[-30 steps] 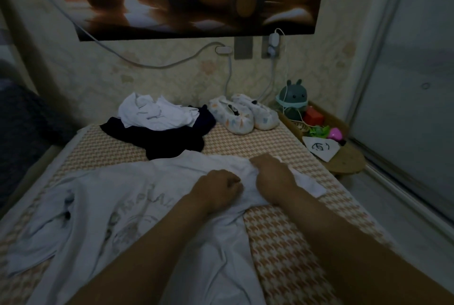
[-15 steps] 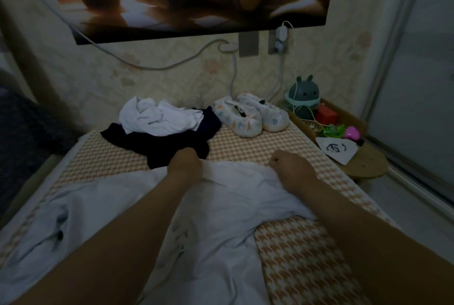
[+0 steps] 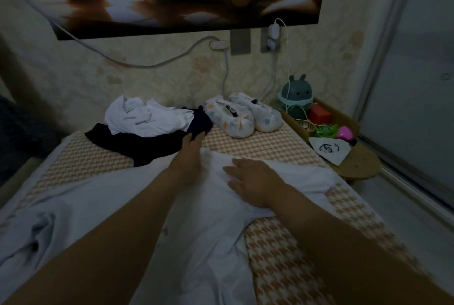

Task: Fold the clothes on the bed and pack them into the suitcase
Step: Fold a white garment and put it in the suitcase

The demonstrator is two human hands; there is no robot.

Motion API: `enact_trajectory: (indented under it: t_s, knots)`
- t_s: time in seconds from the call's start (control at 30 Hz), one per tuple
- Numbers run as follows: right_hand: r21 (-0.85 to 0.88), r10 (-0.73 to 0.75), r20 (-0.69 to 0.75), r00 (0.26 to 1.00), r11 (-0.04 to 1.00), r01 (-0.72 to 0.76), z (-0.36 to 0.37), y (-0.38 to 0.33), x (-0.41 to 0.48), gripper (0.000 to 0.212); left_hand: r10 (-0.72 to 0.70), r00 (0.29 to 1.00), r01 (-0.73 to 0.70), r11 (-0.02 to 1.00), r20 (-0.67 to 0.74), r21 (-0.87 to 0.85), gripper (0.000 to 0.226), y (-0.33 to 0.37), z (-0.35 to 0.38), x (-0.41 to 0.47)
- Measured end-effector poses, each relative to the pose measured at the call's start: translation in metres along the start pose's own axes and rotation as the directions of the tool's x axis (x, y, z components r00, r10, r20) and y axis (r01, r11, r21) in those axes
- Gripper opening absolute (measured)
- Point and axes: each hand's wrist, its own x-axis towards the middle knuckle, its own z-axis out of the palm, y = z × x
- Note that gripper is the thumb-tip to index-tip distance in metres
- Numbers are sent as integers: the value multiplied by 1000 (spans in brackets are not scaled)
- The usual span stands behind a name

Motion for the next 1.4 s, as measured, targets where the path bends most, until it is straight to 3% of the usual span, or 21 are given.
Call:
enact_trajectory:
  t_s: [0.07, 0.23, 0.3, 0.4, 0.5, 0.6, 0.67, 0.77, 0.9, 0.97, 1.07, 1.17, 1.23, 1.3, 1.33, 1.4]
  knots:
    - [-63, 161, 179, 970, 986, -152, 5, -5, 2, 60, 59, 997, -58, 998, -51, 16, 83, -4, 1, -8]
    - [-405, 399, 96, 912, 853, -330, -10, -36, 22, 55, 123, 970, -133, 991, -209, -32, 56, -46, -22, -34]
    - [-389, 346, 34, 938, 869, -306, -8, -60, 30, 53, 121, 961, -114, 993, -248, 40, 51, -83, -37, -49]
    - [-194, 150, -77, 986, 967, -163, -2, -97, 47, 48, 26, 965, 13, 989, -259, 148, 38, -135, -67, -73]
    - [-90, -41, -151, 988, 996, 28, 5, -131, 70, 50, -168, 981, 190, 937, -97, 293, 50, -165, -83, -97]
    - [-129, -121, -135, 983, 986, 104, 8, -153, 103, 58, -211, 977, 207, 914, -27, 348, 69, -182, -83, -111]
    - [-227, -92, -60, 994, 971, 77, 5, -158, 122, 63, -158, 985, 174, 909, -73, 380, 58, -188, -88, -112]
    - [-438, -32, -32, 999, 899, 15, 7, -152, 135, 55, -108, 984, 149, 934, -141, 325, 54, -193, -100, -108]
    - [-499, -191, -291, 937, 866, 21, 10, -143, 136, 12, -140, 990, 138, 986, 14, 97, 67, -189, -100, -93]
    - [-510, -280, -381, 881, 858, 53, 14, -134, 129, 17, -158, 986, 154, 986, 50, 69, 75, -182, -93, -86]
    - [-447, -422, -438, 794, 868, 215, 16, -120, 109, 7, -62, 996, 64, 997, -61, 41, 49, -170, -94, -87]
    - [-304, -428, -425, 798, 897, 319, 12, -113, 90, 11, 106, 976, -92, 993, -192, 79, 18, -158, -111, -94]
    - [-56, -322, -407, 855, 943, 329, 16, -110, 78, 13, 101, 995, -99, 987, -10, 128, 15, -151, -121, -100]
    - [226, -147, -347, 926, 945, 235, 23, -109, 72, 25, -15, 981, 11, 1000, 194, 24, 10, -146, -117, -106]
    - [302, -73, -305, 950, 938, 169, 27, -108, 70, 35, -35, 986, 42, 998, 160, -39, 8, -145, -111, -108]
    - [298, 8, -273, 962, 951, 76, 36, -105, 72, 52, -10, 996, 9, 1000, -89, -17, 25, -147, -95, -106]
